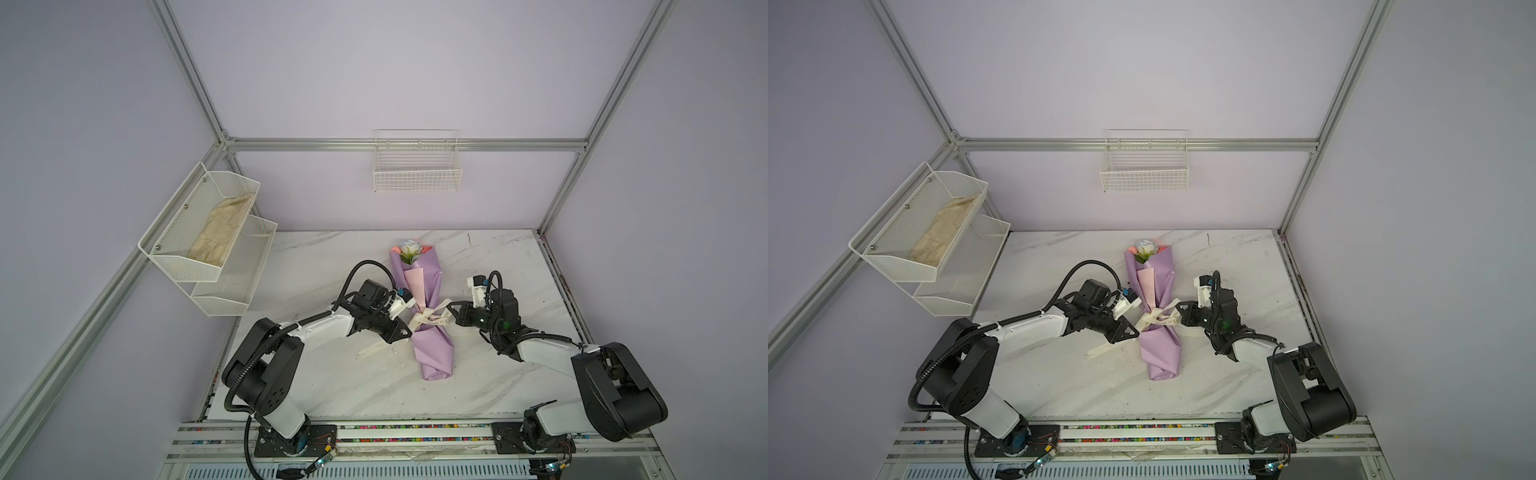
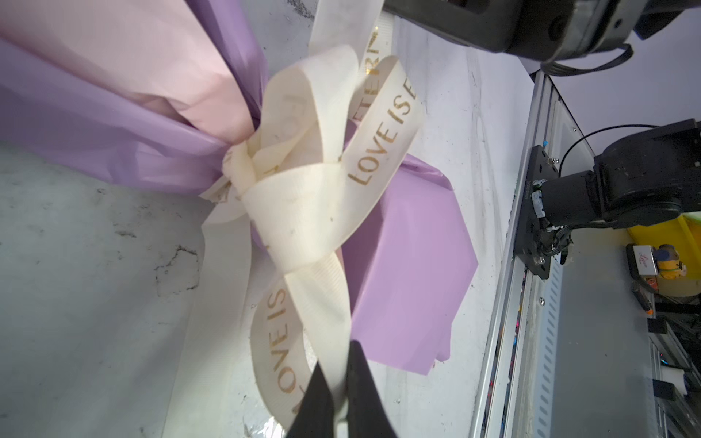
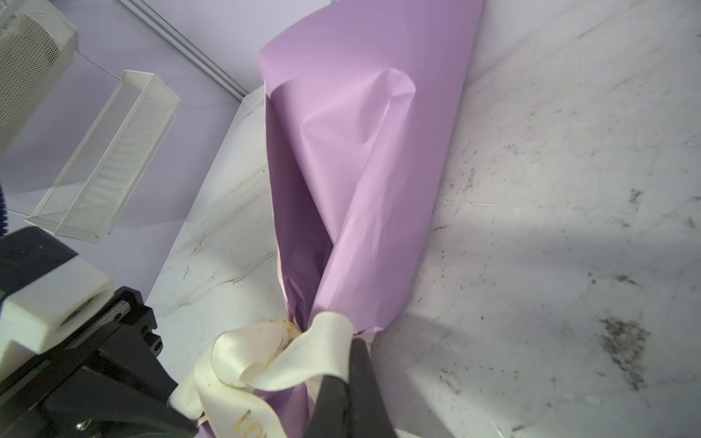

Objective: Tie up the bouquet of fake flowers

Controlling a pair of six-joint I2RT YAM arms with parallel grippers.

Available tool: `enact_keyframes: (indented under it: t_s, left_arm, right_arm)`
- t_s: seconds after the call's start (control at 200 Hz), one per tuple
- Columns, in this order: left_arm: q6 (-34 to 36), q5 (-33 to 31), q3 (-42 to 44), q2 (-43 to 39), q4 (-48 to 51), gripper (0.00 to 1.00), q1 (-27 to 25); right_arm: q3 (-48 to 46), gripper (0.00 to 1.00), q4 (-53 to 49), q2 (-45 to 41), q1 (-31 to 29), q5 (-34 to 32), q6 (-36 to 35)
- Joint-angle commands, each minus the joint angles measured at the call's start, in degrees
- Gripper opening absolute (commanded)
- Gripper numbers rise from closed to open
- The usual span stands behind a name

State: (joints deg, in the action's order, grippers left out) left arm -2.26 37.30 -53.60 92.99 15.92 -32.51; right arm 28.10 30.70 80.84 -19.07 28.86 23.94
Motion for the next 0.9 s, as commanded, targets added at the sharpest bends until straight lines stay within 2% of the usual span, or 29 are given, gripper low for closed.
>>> enact_keyframes:
  t_s: [0.0, 0.14, 0.19, 0.37, 0.425, 0.48, 0.525, 0.755, 0.895]
  left_arm:
    - [1.1, 3.3, -2.3, -1.2, 1.9, 0.11, 0.6]
    - [1.5, 3.5, -2.3, -1.6, 2.4, 0.14, 1.0]
    - [1.6, 3.4, -2.3, -1.8, 2.7, 0.19, 1.0]
    - [2.7, 3.9, -2.6, -1.6, 4.3, 0.15, 1.3]
    - [3.0, 4.0, -2.5, -1.6, 4.4, 0.09, 1.4]
    - [3.1, 3.9, -2.6, -1.7, 4.6, 0.08, 1.5]
    - [3.1, 3.9, -2.6, -1.8, 4.8, 0.0, 1.6]
    - [1.7, 1.8, -1.5, -3.8, 4.1, 0.0, 3.3]
    - [1.7, 2.3, -0.9, -3.4, 4.7, 0.0, 4.2]
  right_arm:
    - [2.5, 0.0, -1.9, 0.3, 0.1, 1.8, -0.7]
    - [3.4, 0.0, -2.3, 1.1, 0.1, 2.6, -0.6]
    - [3.6, 0.0, -2.6, 1.3, 0.0, 2.6, -0.5]
    - [4.1, 0.0, -2.9, 2.1, 0.0, 3.4, -0.1]
    - [4.2, 0.0, -3.2, 2.4, 0.1, 3.5, 0.0]
    - [4.4, 0.0, -3.4, 2.5, 0.0, 3.5, 0.0]
    - [4.5, 0.0, -3.7, 2.4, 0.1, 3.0, 0.3]
    - [4.3, 0.0, -6.0, 1.0, 1.3, -2.5, 4.1]
    - [3.8, 0.0, -6.8, 1.4, 3.4, -2.7, 4.4]
